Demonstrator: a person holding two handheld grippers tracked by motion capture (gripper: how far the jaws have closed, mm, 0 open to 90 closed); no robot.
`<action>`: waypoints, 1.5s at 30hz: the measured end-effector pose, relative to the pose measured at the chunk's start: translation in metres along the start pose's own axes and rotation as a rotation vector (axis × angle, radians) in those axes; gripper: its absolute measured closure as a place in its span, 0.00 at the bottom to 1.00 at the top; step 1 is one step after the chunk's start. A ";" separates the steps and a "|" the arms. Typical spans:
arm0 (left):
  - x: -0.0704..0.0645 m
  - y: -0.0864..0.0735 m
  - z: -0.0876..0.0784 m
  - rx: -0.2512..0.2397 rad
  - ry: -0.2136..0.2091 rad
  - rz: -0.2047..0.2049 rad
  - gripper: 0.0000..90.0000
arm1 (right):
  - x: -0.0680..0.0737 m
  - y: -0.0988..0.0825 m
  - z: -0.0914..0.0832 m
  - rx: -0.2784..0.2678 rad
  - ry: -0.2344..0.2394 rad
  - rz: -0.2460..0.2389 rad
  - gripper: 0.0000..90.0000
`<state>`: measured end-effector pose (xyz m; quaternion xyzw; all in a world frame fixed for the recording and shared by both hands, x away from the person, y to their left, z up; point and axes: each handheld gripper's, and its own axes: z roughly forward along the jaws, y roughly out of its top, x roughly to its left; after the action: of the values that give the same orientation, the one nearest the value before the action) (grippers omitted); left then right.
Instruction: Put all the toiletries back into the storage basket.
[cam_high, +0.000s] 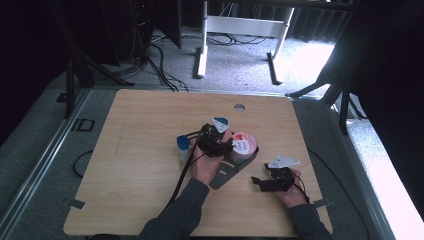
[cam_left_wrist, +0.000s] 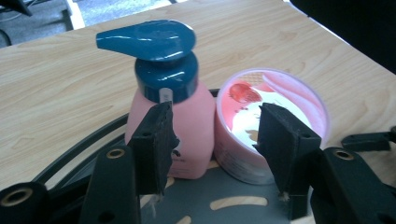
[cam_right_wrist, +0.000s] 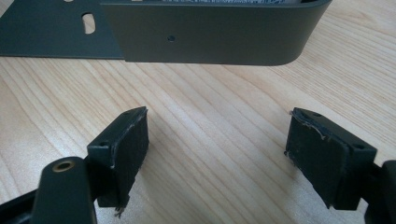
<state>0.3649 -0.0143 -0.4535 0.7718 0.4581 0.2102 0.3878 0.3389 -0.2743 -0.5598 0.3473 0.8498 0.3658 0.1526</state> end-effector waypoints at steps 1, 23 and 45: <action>-0.001 -0.001 -0.001 0.002 -0.010 0.001 0.53 | 0.000 0.000 0.000 0.000 0.000 0.001 0.23; 0.009 -0.040 -0.024 0.011 0.003 0.018 0.78 | 0.000 0.000 0.000 0.001 0.001 0.001 0.23; 0.031 -0.078 -0.032 0.082 0.074 -0.018 0.96 | 0.000 0.000 0.000 0.000 0.003 0.000 0.23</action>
<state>0.3161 0.0478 -0.4963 0.7745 0.4872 0.2161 0.3407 0.3387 -0.2742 -0.5599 0.3466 0.8501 0.3664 0.1515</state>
